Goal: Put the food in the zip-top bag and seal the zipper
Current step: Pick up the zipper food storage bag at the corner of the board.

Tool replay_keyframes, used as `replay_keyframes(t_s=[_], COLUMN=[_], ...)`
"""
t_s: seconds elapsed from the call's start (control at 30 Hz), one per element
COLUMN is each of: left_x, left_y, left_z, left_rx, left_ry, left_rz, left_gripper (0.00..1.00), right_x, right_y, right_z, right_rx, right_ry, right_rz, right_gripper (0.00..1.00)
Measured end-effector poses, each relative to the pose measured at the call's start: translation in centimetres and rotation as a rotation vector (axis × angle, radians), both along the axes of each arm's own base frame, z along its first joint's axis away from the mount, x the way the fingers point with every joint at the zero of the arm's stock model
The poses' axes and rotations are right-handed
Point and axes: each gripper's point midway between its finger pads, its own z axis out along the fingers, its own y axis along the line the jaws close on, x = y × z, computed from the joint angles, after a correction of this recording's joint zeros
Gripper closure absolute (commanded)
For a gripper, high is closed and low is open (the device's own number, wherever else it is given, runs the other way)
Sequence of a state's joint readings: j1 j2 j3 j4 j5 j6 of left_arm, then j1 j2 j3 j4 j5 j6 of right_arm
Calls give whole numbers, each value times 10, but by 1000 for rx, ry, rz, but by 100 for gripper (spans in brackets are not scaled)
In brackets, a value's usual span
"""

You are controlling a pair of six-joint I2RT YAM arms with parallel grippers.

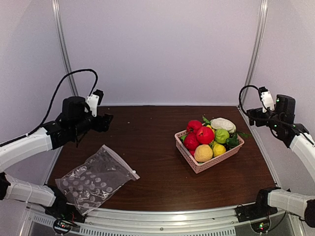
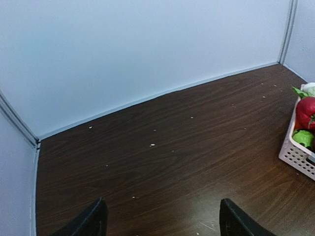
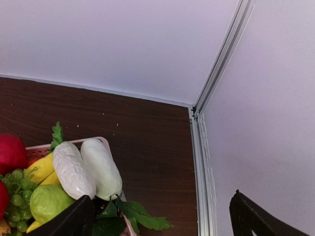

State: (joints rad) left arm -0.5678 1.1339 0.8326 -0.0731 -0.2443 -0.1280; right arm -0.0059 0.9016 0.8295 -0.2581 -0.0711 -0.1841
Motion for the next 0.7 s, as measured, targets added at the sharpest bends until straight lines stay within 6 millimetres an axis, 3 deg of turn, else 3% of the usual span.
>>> replay_keyframes(t_s=[0.23,0.43,0.57,0.7], left_x=[-28,-48,-41,-24], left_y=[-70,-132,-166,-198], left_z=[-25,-60,-74,-78], left_rx=[1,24,11,-18], left_ry=[77,212,292,339], left_rz=[-272,-463,-503,-514], left_gripper=[25,18,6,4], right_x=[-23,-39,-50,-61], right_y=[10,26,29,26], right_z=[-40,-74,-97,-129], right_rx=[-132,-241,-318,-385], right_ry=[117,252,342,449], right_rz=[104,257,334,380], right_gripper=[4,7,8,9])
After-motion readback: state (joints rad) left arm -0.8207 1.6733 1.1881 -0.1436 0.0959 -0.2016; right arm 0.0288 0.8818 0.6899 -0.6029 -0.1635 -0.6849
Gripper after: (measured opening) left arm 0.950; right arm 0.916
